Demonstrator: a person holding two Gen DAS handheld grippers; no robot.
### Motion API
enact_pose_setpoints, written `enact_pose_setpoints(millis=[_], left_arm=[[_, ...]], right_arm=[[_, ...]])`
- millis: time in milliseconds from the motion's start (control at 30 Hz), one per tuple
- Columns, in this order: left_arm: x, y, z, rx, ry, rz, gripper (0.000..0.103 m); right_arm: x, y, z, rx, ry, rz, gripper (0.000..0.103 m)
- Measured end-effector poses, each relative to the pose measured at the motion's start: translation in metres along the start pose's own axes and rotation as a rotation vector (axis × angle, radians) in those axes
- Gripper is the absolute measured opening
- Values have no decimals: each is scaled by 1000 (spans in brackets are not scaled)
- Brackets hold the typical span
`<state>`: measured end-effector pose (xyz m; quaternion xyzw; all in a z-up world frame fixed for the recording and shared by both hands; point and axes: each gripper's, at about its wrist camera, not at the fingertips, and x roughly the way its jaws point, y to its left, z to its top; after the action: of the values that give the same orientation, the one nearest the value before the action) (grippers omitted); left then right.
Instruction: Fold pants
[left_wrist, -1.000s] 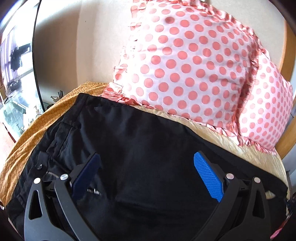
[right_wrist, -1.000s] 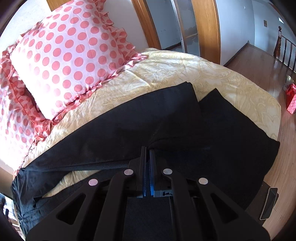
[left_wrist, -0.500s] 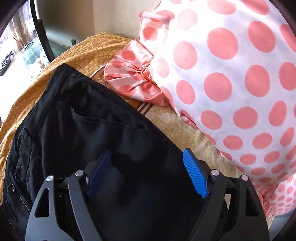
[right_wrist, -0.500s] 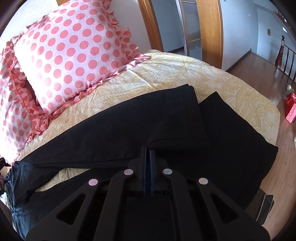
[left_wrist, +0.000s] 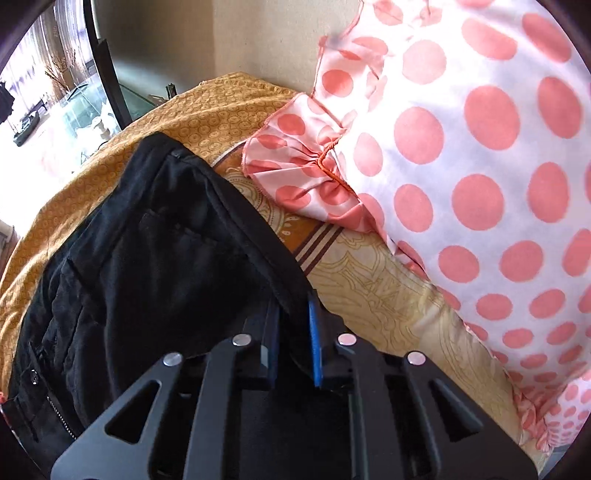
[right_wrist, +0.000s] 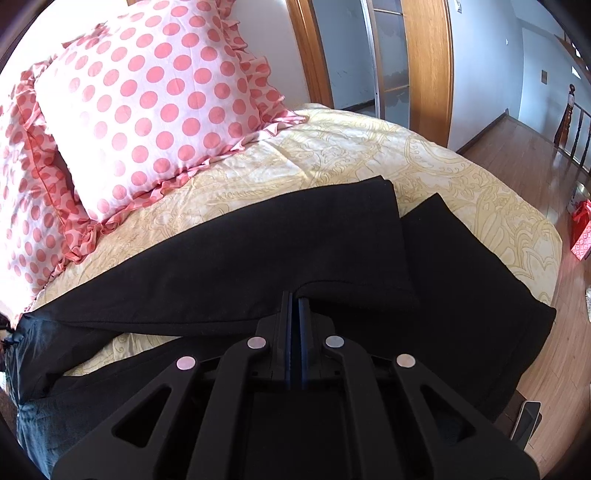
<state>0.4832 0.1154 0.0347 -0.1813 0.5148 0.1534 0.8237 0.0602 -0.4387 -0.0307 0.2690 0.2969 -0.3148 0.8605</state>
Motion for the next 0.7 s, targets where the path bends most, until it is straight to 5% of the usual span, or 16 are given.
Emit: enact_pose_setpoints(millis=[333, 700], left_arm=[[-116, 84, -71, 30, -199, -269, 6], [-196, 185, -155, 51, -341, -382, 6]], right_arm=[[-21, -12, 6, 45, -61, 40, 3], [-53, -32, 8, 83, -127, 32, 3]])
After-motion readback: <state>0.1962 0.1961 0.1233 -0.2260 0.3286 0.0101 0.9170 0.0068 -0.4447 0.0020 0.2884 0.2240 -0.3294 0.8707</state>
